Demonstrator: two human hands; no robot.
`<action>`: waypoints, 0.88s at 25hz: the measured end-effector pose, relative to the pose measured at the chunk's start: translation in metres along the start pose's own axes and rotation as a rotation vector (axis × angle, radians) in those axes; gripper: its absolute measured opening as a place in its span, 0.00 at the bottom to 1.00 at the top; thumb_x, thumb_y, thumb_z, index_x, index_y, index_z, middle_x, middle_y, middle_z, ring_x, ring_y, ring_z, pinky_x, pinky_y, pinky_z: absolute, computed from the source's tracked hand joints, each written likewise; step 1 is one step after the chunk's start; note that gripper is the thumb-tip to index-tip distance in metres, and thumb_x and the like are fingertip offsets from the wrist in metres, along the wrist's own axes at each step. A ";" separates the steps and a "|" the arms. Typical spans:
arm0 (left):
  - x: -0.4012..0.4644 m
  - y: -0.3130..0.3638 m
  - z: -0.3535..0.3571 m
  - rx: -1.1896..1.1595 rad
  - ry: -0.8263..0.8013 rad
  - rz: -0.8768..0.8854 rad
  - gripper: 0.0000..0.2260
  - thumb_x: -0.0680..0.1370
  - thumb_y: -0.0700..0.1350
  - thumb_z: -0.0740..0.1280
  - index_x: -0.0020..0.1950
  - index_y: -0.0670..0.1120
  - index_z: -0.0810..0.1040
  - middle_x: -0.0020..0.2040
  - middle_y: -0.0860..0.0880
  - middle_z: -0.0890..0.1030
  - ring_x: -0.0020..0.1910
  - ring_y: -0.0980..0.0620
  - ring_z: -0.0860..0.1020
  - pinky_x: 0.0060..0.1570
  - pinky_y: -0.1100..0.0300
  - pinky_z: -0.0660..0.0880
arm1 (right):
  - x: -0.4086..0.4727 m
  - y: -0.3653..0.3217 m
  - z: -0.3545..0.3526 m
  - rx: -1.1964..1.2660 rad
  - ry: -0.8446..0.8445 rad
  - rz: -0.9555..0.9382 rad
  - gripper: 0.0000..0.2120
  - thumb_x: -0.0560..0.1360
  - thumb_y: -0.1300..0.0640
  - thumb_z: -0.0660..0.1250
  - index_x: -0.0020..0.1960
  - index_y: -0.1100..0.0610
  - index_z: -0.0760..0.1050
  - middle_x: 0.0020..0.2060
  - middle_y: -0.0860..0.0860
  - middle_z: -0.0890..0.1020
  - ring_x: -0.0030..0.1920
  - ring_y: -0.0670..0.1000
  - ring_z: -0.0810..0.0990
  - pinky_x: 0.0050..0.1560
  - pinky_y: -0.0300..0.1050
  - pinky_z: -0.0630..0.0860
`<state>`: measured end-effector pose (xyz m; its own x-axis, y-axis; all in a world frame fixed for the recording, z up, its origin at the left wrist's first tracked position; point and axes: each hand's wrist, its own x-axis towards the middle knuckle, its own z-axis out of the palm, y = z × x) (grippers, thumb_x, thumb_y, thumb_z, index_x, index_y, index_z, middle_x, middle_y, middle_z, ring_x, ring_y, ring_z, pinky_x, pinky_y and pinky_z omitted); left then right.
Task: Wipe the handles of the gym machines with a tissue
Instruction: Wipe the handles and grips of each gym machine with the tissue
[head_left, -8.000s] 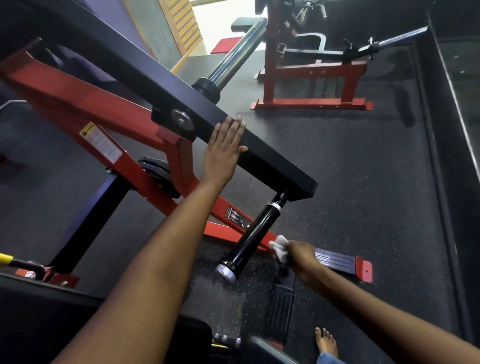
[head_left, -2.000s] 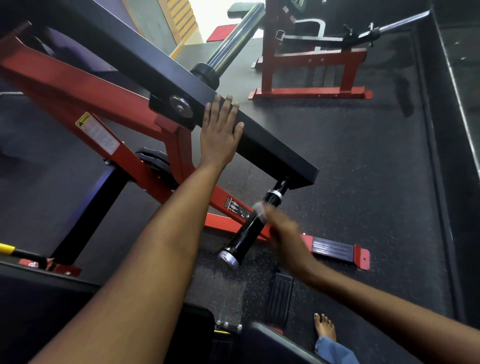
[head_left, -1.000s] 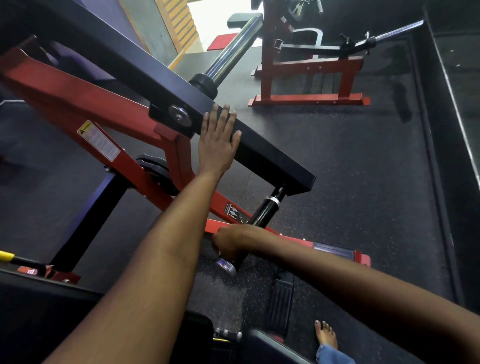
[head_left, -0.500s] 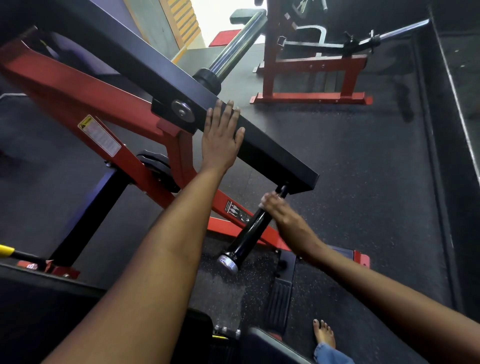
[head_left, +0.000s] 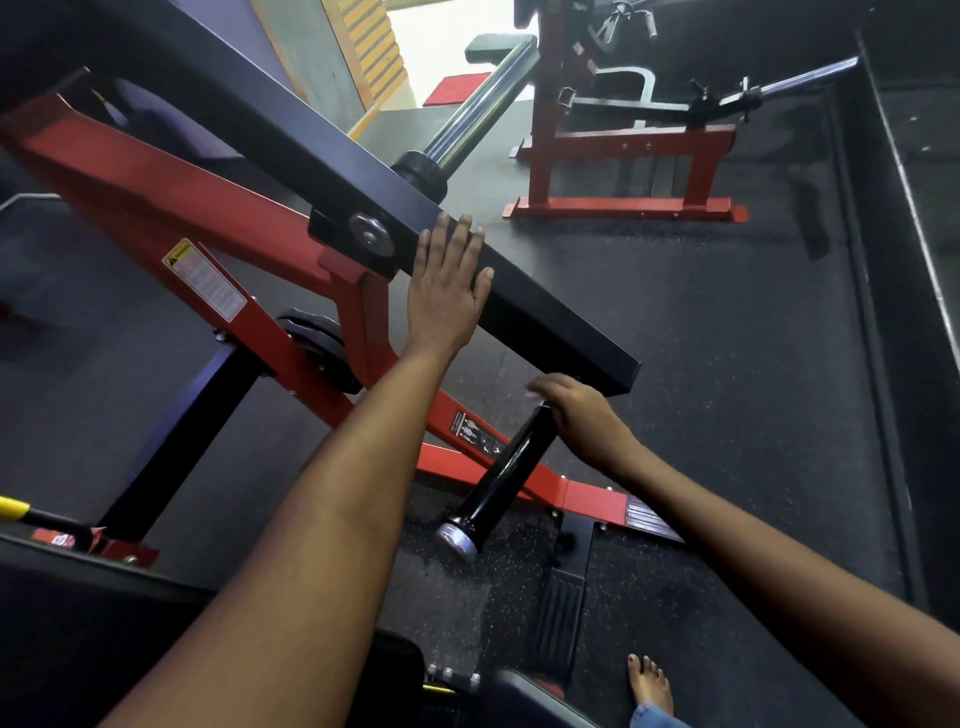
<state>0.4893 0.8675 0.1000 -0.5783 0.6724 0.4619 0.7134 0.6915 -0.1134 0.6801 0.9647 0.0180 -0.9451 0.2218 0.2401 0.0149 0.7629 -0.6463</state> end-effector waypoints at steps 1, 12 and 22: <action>0.000 0.001 0.000 0.000 0.001 0.002 0.24 0.83 0.52 0.48 0.77 0.44 0.63 0.78 0.45 0.61 0.78 0.44 0.53 0.76 0.50 0.43 | 0.003 0.004 0.001 -0.020 -0.123 -0.067 0.14 0.76 0.67 0.61 0.59 0.63 0.77 0.59 0.57 0.79 0.59 0.55 0.78 0.62 0.42 0.71; 0.001 0.001 0.002 0.001 0.015 -0.003 0.24 0.83 0.52 0.49 0.77 0.44 0.63 0.78 0.45 0.61 0.78 0.44 0.53 0.76 0.51 0.43 | 0.000 0.020 0.015 1.604 0.140 1.197 0.15 0.76 0.71 0.48 0.53 0.68 0.72 0.34 0.60 0.80 0.32 0.53 0.78 0.34 0.43 0.74; 0.001 0.001 0.004 0.000 0.024 -0.006 0.23 0.83 0.52 0.50 0.77 0.45 0.63 0.77 0.45 0.61 0.78 0.44 0.53 0.75 0.55 0.36 | 0.013 0.008 0.012 1.675 0.177 1.209 0.19 0.73 0.73 0.44 0.46 0.61 0.72 0.32 0.57 0.81 0.23 0.48 0.79 0.21 0.36 0.69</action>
<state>0.4875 0.8699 0.0972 -0.5729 0.6620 0.4832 0.7103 0.6952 -0.1104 0.6646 0.9663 0.0076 -0.6532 0.1972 -0.7311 0.1244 -0.9244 -0.3605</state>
